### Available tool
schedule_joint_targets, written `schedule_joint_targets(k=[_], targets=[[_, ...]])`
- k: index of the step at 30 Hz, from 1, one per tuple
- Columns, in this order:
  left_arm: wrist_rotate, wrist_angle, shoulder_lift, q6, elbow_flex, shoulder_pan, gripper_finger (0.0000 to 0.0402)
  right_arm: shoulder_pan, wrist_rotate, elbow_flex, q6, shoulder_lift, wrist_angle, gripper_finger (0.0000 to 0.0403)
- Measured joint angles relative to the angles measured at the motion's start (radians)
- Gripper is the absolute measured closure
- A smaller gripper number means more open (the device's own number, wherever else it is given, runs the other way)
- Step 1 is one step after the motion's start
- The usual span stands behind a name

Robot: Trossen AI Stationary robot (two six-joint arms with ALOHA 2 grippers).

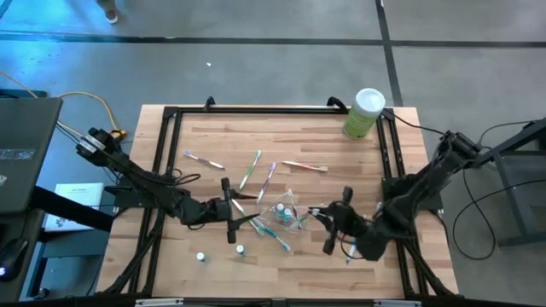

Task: Pick & Place toothbrushing station
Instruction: Put the orange toothbrush into the transparent organizer

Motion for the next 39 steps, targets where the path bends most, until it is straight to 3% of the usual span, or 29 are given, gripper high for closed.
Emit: schedule_joint_targets(k=[8, 12, 16, 20, 29, 34, 39], targets=[[0.038, -0.039, 0.0, -0.023, 0.0, 0.057, 0.0183, 0.011, 0.082, -0.036, 0.141, 0.028, 0.011, 0.0395], [0.04, -0.02, 0.0, 0.057, -0.001, 0.072, 0.0183, 0.006, 0.087, -0.046, 0.174, 0.028, 0.031, 0.0395], [0.061, 0.112, 0.001, 0.156, -0.001, 0.097, 0.0183, 0.007, 0.084, -0.046, 0.204, 0.028, 0.051, 0.0395], [0.207, 0.182, 0.0, 0.167, -0.001, 0.13, 0.0183, 0.01, 0.066, -0.046, 0.219, 0.028, 0.072, 0.0395], [0.576, 0.023, 0.0, -0.015, -0.001, 0.259, 0.0183, 0.014, 0.069, -0.046, 0.204, 0.028, 0.063, 0.0395], [0.609, -0.054, 0.0, -0.128, -0.001, 0.328, 0.0183, 0.014, 0.069, -0.046, 0.166, 0.028, 0.052, 0.0395], [0.606, -0.118, 0.0, -0.102, -0.001, 0.354, 0.0183, 0.01, 0.087, -0.045, 0.14, 0.071, 0.045, 0.0395]])
